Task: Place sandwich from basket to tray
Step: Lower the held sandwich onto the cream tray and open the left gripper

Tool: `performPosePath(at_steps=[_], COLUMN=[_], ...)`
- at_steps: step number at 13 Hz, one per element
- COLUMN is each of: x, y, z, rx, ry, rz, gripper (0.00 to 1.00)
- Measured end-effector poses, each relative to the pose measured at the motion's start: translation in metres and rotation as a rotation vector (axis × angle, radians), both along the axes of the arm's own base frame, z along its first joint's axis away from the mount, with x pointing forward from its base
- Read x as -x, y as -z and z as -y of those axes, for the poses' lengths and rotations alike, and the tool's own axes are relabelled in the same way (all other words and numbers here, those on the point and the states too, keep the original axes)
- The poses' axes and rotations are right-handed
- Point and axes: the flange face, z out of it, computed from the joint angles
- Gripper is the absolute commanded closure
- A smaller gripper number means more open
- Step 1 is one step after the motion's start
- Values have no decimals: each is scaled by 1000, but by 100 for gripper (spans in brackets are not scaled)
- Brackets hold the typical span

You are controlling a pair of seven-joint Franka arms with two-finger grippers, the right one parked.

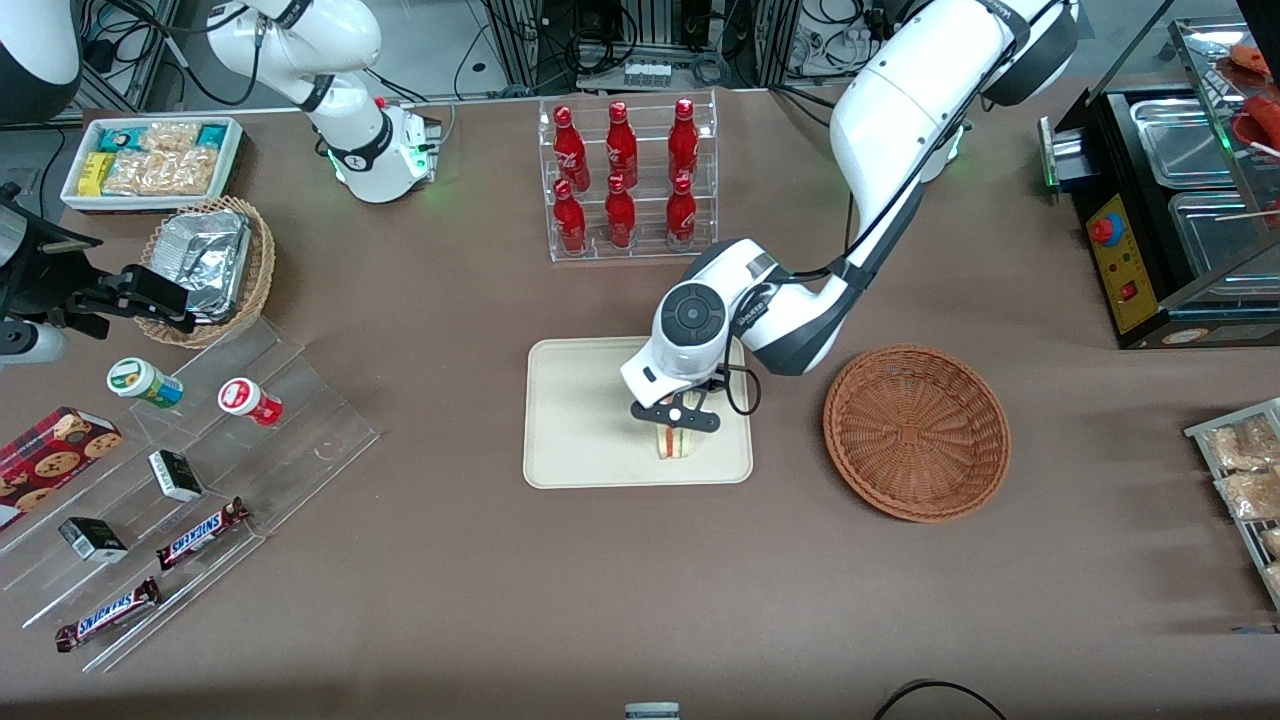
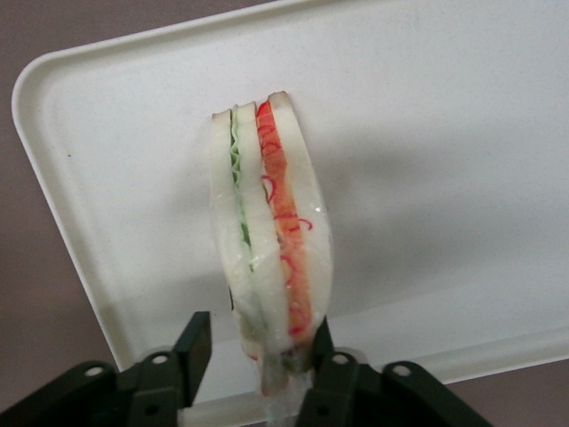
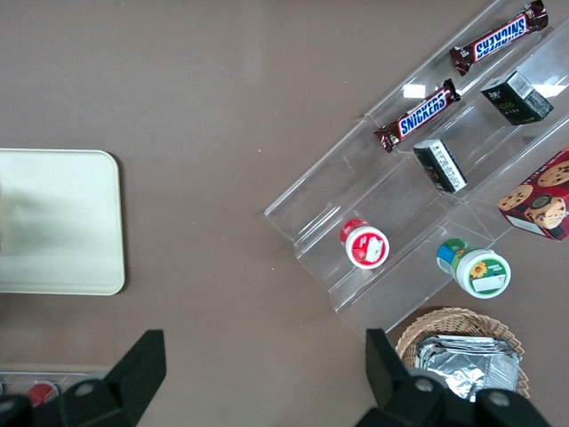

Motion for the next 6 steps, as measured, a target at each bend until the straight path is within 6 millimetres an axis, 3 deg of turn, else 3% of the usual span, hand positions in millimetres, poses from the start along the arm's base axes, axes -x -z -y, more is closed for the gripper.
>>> performPosePath(at_steps=[6], x=[-2], y=[-3], z=[0], rx=[-6], ry=[-63], rz=[2], gripper=[0])
